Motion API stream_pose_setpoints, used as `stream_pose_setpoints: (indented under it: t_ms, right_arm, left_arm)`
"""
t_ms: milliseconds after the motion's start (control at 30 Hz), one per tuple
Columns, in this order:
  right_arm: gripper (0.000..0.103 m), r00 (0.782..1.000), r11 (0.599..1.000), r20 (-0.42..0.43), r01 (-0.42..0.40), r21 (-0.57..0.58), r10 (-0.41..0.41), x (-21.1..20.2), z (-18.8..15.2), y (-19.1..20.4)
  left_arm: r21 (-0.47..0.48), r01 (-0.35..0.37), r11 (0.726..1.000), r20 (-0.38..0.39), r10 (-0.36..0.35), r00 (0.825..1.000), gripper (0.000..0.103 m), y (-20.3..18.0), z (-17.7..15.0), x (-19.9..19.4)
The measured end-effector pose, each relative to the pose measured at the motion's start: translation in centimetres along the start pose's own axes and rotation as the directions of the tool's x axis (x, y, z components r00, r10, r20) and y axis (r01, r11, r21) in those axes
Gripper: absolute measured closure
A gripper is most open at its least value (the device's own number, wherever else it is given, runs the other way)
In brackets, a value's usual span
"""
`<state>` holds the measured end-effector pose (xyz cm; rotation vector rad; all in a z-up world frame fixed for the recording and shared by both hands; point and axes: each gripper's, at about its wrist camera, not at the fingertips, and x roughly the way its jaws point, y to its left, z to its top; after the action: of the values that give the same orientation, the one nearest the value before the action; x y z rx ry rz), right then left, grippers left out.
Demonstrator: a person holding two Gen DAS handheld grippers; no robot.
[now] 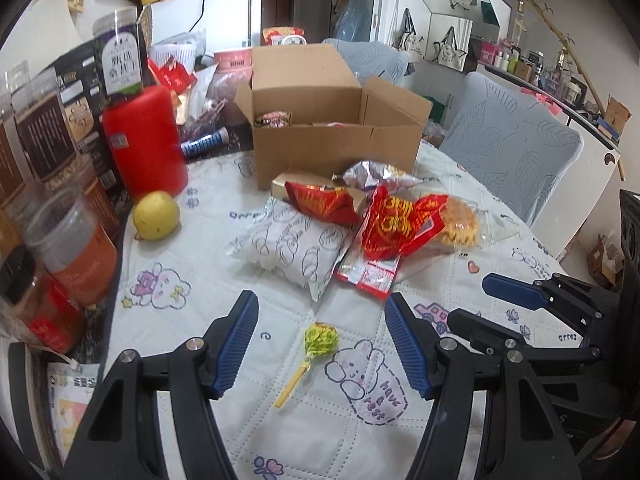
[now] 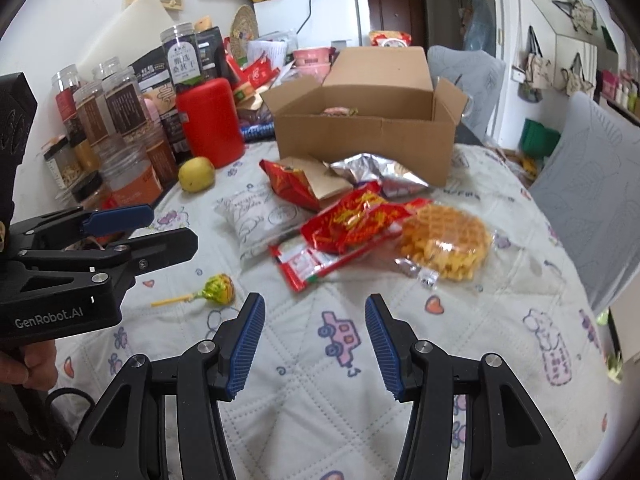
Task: Organize snacks
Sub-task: 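Grasp the green lollipop by its head with the left gripper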
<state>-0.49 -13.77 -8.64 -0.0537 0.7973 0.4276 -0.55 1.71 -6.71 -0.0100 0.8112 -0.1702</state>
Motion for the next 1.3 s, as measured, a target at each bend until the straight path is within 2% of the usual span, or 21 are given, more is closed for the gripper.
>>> stream_pose_setpoints:
  t_ms: [267,433,567,633,667,700,733,967,1067,1300]
  right_arm:
    - [0.051,1.000,0.999,-0.020,0.007,0.035,-0.007,0.9,-0.8,-1.5]
    - [0.051,1.000,0.999,-0.016,0.026,0.022,-0.026,1.1,-0.6,-2.1]
    - [0.051,1.000,0.999,-0.016,0.022,0.025,-0.022,1.4,-0.4,-2.6]
    - [0.051,1.000,0.999,-0.020,0.020,0.027,-0.019,1.6,-0.3,-2.7]
    - [0.051,1.000,0.999,-0.021,0.019,0.028,-0.019,1.7,-0.3,-2.8]
    - [0.051,1.000,0.999,-0.023,0.019,0.029,-0.018,1.8,-0.2,-2.9]
    - [0.051,1.000,0.999,-0.024,0.018,0.030,-0.017,1.9,-0.2,-2.9]
    - [0.050,0.999,0.999,-0.040,0.001,0.050,0.001,2.6,0.4,-3.1]
    - [0.038,0.999,0.998,-0.032,0.002,0.056,0.000,2.7,1.2,-3.0]
    - [0.035,1.000,0.996,-0.013,-0.021,0.091,0.023,4.2,3.6,-3.4]
  left_arm:
    - [-0.029,0.037,0.999,-0.089,-0.040,0.995,0.038,0.4,-1.5,3.0]
    - [-0.038,0.031,0.999,-0.137,-0.036,0.990,0.038,0.6,-2.0,4.5]
    - [-0.048,0.039,0.998,-0.180,-0.047,0.983,0.046,0.6,-2.2,5.5]
    - [-0.049,0.037,0.998,-0.198,-0.046,0.979,0.056,0.5,-2.3,6.0]
    - [-0.041,0.020,0.999,-0.190,-0.028,0.981,0.060,0.4,-2.2,6.1]
    - [-0.031,0.000,1.000,-0.190,-0.006,0.982,0.075,0.3,-2.2,6.2]
    - [-0.024,-0.014,1.000,-0.190,0.010,0.982,0.078,0.3,-2.1,6.3]
    - [-0.072,0.029,0.997,-0.194,-0.042,0.980,0.078,1.2,-1.7,6.1]
    - [-0.085,0.030,0.996,-0.167,-0.044,0.985,0.079,1.7,-1.1,5.3]
    - [-0.097,0.039,0.994,-0.085,-0.047,0.995,0.079,2.3,0.8,3.6]
